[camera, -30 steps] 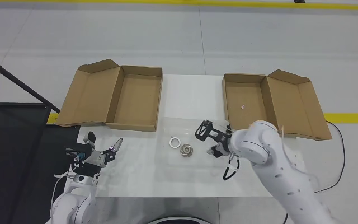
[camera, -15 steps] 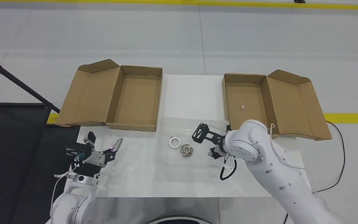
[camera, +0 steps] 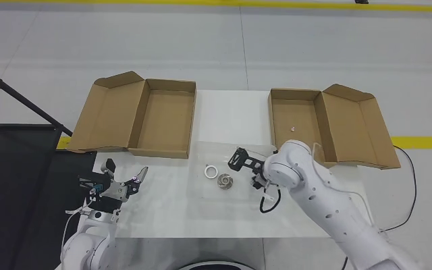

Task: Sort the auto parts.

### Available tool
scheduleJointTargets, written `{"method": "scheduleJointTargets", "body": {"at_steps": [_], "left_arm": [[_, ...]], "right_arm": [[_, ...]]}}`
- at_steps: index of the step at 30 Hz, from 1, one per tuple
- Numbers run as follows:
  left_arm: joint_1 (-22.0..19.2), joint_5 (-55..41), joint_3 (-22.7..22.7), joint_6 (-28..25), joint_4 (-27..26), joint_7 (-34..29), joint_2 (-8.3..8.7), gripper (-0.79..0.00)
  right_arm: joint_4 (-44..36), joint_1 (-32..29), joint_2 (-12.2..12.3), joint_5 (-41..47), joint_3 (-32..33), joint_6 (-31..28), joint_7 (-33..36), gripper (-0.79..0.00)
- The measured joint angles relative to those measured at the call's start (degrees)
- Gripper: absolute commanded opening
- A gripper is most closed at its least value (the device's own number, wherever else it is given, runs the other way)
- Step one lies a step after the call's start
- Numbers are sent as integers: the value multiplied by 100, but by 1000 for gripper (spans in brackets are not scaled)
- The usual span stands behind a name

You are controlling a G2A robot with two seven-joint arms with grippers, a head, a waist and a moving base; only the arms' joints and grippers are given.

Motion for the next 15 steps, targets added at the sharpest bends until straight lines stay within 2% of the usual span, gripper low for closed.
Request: {"method": "scheduleJointTargets", "body": {"at_steps": [8, 11, 15], "left_arm": [[0, 0, 0, 0, 0, 0, 0, 0], [0, 0, 0, 0, 0, 0, 0, 0], [0, 0, 0, 0, 0, 0, 0, 0]], "right_arm": [[52, 99, -22, 277, 39, -81, -101, -785], [-88, 91, 22, 483, 293, -68, -298, -785], [-374, -71, 149, 988, 1016, 100, -729, -785]]}}
